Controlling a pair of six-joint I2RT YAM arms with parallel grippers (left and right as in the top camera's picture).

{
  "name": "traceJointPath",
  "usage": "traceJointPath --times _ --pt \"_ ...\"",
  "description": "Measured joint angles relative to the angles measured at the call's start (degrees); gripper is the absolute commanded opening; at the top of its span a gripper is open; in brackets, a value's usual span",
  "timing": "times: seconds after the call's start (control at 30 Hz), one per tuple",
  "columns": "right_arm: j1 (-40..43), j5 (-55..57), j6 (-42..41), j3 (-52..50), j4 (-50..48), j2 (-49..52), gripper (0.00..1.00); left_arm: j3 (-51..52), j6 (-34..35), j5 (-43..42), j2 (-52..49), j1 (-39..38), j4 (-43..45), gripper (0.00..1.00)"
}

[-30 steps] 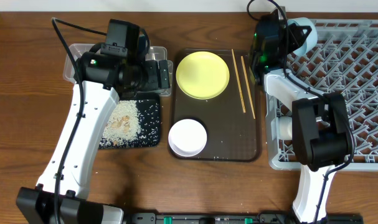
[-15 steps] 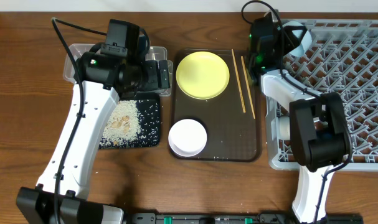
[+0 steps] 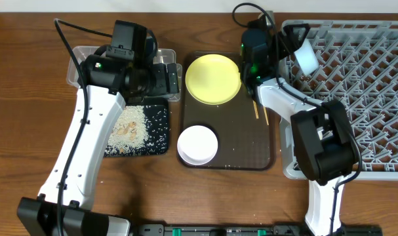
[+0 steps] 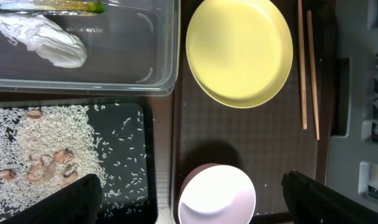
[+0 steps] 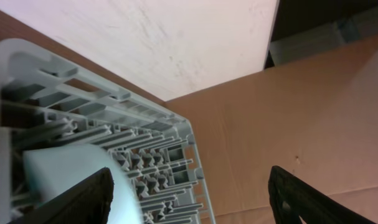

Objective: Sort waste into correct bins and load items into the dishwasher rack
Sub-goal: 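Reach the right gripper to the pink bowl and grasp its rim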

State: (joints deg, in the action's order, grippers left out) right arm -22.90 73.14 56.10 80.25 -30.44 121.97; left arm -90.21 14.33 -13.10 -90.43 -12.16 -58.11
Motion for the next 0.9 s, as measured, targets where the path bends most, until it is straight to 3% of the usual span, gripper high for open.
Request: traceJointPath --times 0.23,0.33,0.47,0.6,0.7,0.73,0.83,0.9 --pt "-2.2 -2.7 -6.1 0.0 12.2 -4.3 0.84 0.0 0.0 0.0 0.0 0.0 0.0 0.95" --pt "-2.7 -8.0 -15.3 -0.1 27.3 -8.1 0.86 0.0 0.0 0.0 0.0 0.0 0.0 0.95" --pt "-2.3 -25.1 -31.3 -0.2 46.8 -14.6 0.89 0.0 0.0 0.0 0.0 0.2 0.0 0.95" --pt "-1.4 -47.6 -45.2 -0.2 54.7 -21.4 0.98 -0.1 0.0 0.0 0.4 2.3 0.0 0.96" --pt "-0.7 -61.7 -53.4 -0.2 56.4 -24.9 0.94 -0.2 0.0 0.0 2.2 5.5 0.8 0.95" --pt "-0.7 -66.5 -56.8 -0.2 57.0 -25.7 0.87 -0.2 0.0 0.0 3.3 6.9 1.3 0.95" --pt "-0.7 -75.1 -62.9 -0.2 58.3 -26.1 0.77 -0.6 0.0 0.0 6.4 10.1 1.6 0.95" --pt "-1.3 -79.6 -67.1 -0.2 60.0 -25.6 0.75 -1.2 0.0 0.1 8.3 12.1 1.6 0.95"
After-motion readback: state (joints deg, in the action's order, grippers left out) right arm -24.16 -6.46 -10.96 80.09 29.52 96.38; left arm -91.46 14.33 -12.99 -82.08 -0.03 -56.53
